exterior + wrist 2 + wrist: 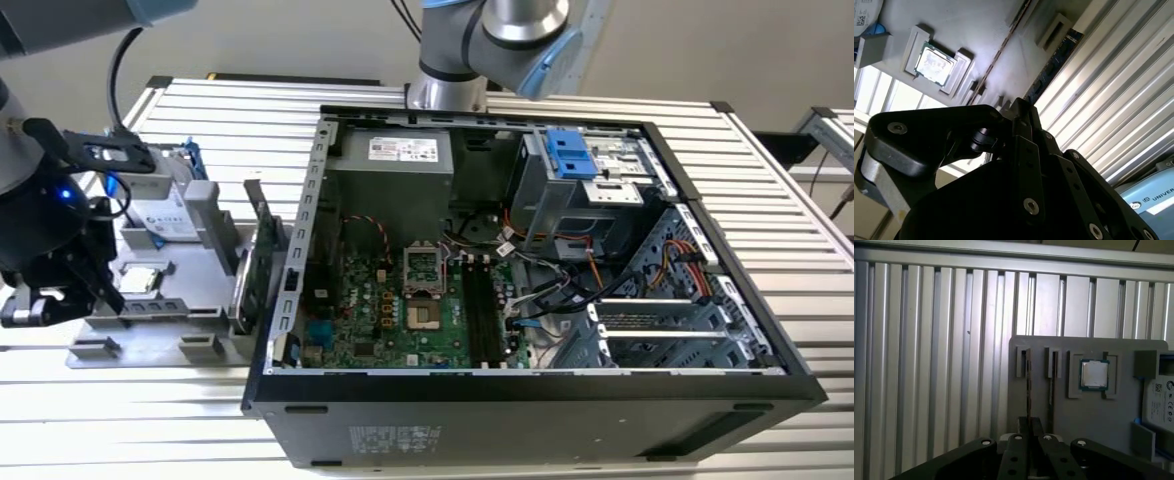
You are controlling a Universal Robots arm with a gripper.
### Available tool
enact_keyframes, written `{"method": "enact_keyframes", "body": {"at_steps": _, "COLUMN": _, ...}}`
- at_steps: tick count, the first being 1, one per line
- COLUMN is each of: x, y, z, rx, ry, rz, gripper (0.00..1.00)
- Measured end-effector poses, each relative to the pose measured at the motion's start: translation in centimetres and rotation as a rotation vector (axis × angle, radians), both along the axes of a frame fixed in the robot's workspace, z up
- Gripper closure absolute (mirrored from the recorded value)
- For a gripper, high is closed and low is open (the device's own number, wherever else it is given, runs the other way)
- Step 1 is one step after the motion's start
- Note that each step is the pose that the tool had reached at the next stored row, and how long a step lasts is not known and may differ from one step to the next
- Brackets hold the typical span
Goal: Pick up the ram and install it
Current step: 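Pick up the ram and move it above insertion slot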
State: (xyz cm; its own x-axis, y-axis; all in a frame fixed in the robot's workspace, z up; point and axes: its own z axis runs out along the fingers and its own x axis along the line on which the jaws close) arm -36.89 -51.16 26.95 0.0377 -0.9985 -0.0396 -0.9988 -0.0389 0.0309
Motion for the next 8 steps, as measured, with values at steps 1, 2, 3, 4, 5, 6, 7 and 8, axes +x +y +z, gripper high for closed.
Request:
{"method": "enact_keyframes", "body": {"at_steps": 1, "x": 0.00, "y": 0.00, "z": 0.06, "rx": 0.0000, "ry": 0.0000, "rz": 0.000, "gripper": 1.00}}
{"method": "enact_keyframes", "body": {"at_steps": 2, "x": -0.01, "y": 0.00, "z": 0.11, "rx": 0.0000, "ry": 0.0000, "rz": 0.000, "gripper": 1.00}}
{"method": "enact_keyframes", "body": {"at_steps": 3, "x": -0.01, "y": 0.00, "z": 0.16, "rx": 0.0000, "ry": -0.0001, "rz": 0.000, "gripper": 1.00}}
{"method": "enact_keyframes", "body": {"at_steps": 4, "x": -0.01, "y": 0.00, "z": 0.21, "rx": 0.0000, "ry": 0.0000, "rz": 0.000, "gripper": 1.00}}
{"method": "enact_keyframes", "body": {"at_steps": 5, "x": -0.01, "y": 0.00, "z": 0.27, "rx": -0.0001, "ry": 0.0000, "rz": 0.000, "gripper": 1.00}}
{"method": "enact_keyframes", "body": {"at_steps": 6, "x": -0.01, "y": 0.00, "z": 0.32, "rx": -0.0001, "ry": 0.0001, "rz": 0.000, "gripper": 1.00}}
{"method": "enact_keyframes", "body": {"at_steps": 7, "x": -0.02, "y": 0.00, "z": 0.37, "rx": -0.0001, "ry": 0.0001, "rz": 0.000, "gripper": 1.00}}
{"method": "enact_keyframes", "body": {"at_steps": 8, "x": -0.02, "y": 0.00, "z": 0.42, "rx": 0.0000, "ry": 0.0000, "rz": 0.000, "gripper": 1.00}}
